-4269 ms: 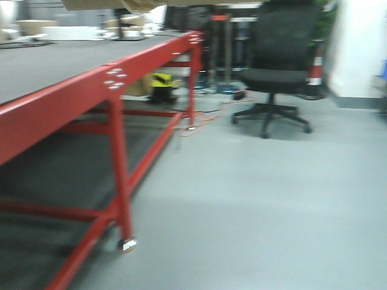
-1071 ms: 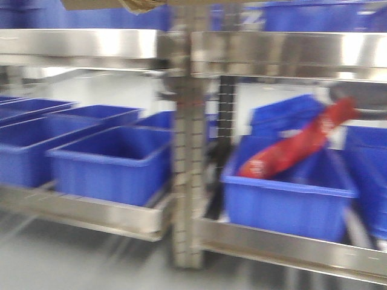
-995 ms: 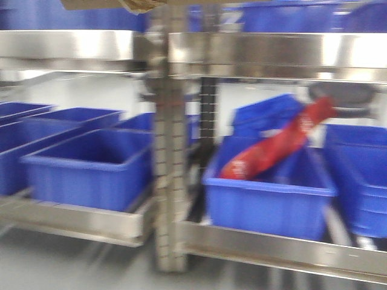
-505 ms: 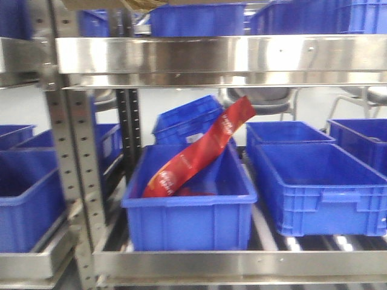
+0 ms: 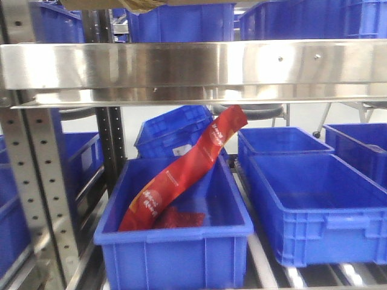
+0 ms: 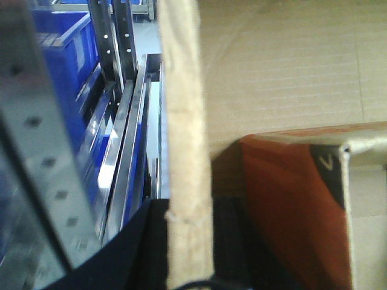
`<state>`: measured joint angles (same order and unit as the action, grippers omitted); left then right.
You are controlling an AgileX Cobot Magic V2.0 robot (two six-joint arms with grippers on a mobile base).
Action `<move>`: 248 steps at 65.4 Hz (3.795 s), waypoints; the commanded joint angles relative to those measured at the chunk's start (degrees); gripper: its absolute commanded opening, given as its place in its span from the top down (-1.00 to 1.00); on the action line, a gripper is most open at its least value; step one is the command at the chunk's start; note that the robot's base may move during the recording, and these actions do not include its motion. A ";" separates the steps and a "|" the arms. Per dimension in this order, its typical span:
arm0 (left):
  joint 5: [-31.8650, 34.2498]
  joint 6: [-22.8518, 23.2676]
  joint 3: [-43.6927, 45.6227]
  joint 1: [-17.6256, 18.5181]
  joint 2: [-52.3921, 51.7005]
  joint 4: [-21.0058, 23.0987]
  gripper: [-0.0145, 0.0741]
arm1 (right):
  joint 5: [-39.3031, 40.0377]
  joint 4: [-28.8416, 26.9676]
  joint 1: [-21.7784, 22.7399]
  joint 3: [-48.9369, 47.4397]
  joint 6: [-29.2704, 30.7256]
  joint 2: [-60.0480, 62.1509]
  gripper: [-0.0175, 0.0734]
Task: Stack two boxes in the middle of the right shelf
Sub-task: 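Lower the held boxes onto the middle shelf above the blue bins, then open both grippers and pull them back from the boxes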
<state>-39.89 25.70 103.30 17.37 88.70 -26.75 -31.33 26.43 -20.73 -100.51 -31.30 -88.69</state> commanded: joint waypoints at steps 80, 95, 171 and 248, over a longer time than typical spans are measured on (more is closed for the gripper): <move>3.97 -0.08 0.53 -0.07 -0.42 -0.86 0.92 | 5.24 0.20 0.06 -0.87 -0.16 1.30 0.95; 0.44 -0.08 0.53 -0.07 -0.42 0.36 0.92 | -4.09 -6.26 -0.06 -0.87 -0.16 1.14 0.95; -8.65 -0.08 0.97 -0.07 -0.53 7.36 -0.25 | -20.15 -8.67 0.06 -6.94 1.66 -3.42 -0.16; 24.80 -11.74 -54.89 1.61 -41.50 21.05 0.92 | 14.99 -14.81 0.85 48.23 17.79 38.01 0.97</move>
<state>-16.96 12.65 51.09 18.84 49.35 -6.08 -19.01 11.35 -20.68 -56.97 -13.95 -55.69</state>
